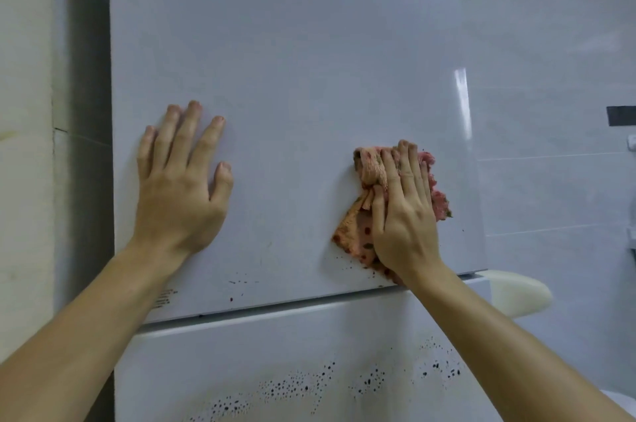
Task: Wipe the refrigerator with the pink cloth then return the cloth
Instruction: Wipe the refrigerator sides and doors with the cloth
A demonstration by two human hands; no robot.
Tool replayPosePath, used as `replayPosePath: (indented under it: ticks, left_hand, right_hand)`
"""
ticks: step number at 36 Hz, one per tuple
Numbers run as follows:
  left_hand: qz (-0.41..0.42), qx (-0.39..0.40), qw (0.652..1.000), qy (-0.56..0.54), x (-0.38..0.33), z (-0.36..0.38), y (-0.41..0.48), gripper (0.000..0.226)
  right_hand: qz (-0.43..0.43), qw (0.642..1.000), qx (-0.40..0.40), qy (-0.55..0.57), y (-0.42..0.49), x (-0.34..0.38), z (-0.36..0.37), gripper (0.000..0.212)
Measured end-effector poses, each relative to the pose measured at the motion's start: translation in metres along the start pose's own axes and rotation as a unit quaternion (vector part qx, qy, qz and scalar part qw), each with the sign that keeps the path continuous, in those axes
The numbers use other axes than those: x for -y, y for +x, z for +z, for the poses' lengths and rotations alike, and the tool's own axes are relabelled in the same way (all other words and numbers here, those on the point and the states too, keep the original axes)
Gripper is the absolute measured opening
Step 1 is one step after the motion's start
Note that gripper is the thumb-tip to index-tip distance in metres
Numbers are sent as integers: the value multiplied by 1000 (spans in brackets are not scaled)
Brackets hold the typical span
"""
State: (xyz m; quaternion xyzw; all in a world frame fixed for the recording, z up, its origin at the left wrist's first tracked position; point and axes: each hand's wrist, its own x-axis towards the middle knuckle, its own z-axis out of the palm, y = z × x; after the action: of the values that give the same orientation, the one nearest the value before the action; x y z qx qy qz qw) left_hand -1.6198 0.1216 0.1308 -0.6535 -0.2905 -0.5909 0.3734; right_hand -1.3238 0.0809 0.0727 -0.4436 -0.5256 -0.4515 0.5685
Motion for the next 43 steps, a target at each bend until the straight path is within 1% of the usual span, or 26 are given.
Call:
replayPosePath:
  ticks: [3, 7, 11, 15, 20, 25, 28, 34, 38, 43]
  left_hand:
    - [-1, 4, 1000, 3, -2, 0, 0, 62]
    - [0, 3, 1000, 15, -4, 3, -2, 64]
    - [8, 3, 999, 44, -6, 6, -3, 74]
    - [16, -6, 998, 61, -6, 8, -4, 79]
    - [31, -3, 997, 66, -5, 8, -6, 80]
    - [39, -6, 996, 78, -2, 9, -6, 78]
    - [43, -11, 995, 88, -1, 10, -5, 77]
    - [48, -21, 995, 90, -1, 13, -5, 76]
    - [46, -28, 995, 88, -1, 15, -6, 75]
    - [47, -28, 995, 85, -1, 15, -8, 75]
  right_hand:
    - [23, 1000, 15, -6, 14, 3, 0, 61]
    - [64, 996, 56, -37, 47, 5, -2, 73]
    - [74, 993, 72, -50, 75, 2, -5, 78]
    - [81, 993, 63, -55, 67, 1, -3, 75]
    - [92, 994, 40, -50, 24, -2, -2, 70]
    - [93, 993, 49, -45, -4, -9, -6, 69]
    - [107, 992, 46, -39, 10, -7, -4, 67]
    - [166, 985, 44, -35, 90, -10, -3, 70]
    - [148, 988, 38, -34, 98, -16, -5, 73]
    - [119, 991, 48, -36, 66, -30, -11, 72]
